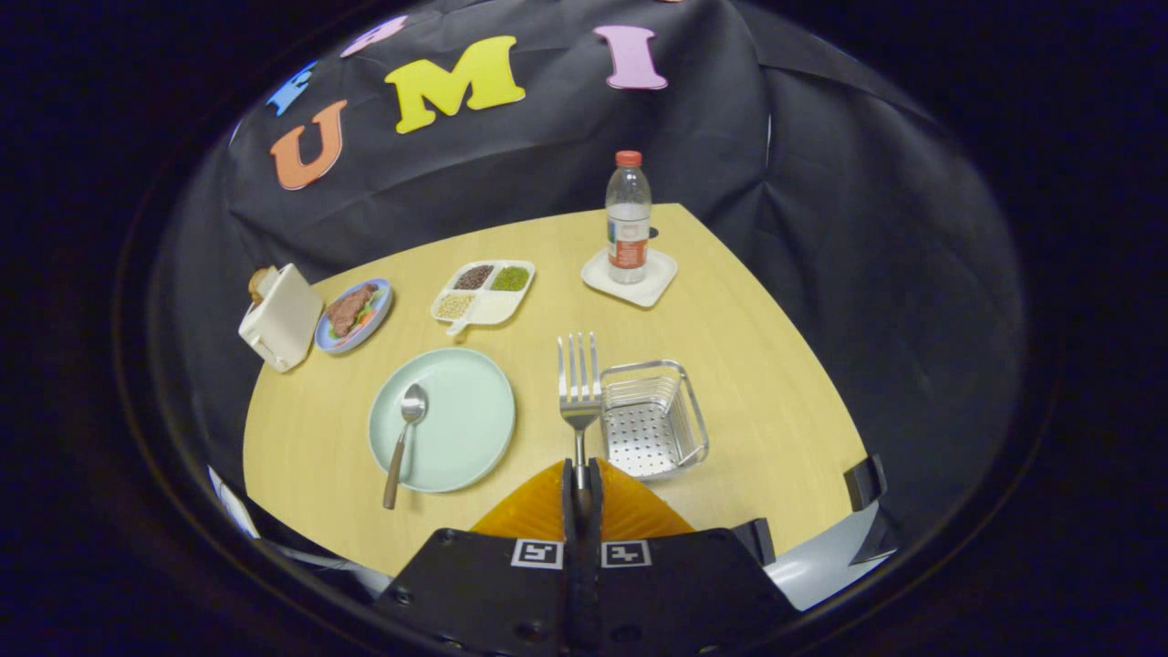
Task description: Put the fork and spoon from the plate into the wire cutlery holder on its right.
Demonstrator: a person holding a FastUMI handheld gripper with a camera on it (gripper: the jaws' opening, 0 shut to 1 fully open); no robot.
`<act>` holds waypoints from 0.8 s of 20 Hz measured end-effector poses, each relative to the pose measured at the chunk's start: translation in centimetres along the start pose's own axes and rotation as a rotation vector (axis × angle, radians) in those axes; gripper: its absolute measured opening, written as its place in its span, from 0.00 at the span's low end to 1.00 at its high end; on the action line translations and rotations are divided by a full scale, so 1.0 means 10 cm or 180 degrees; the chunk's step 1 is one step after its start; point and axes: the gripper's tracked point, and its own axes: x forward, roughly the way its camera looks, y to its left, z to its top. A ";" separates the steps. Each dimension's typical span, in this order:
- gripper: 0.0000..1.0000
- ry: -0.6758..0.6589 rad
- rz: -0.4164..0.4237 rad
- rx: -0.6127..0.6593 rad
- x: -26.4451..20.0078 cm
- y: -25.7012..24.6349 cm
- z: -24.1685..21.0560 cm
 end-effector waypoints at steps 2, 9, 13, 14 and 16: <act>0.01 0.0048 -0.0022 0.0046 0.05 -0.12 -0.04; 0.08 0.0106 -0.0003 0.0134 0.11 -0.29 -0.10; 0.19 -0.0048 -0.0016 0.0099 0.04 -0.28 0.01; 0.27 -0.0093 -0.0032 0.0098 0.01 -0.28 0.04; 0.40 -0.0195 -0.0024 0.0099 -0.02 -0.23 0.10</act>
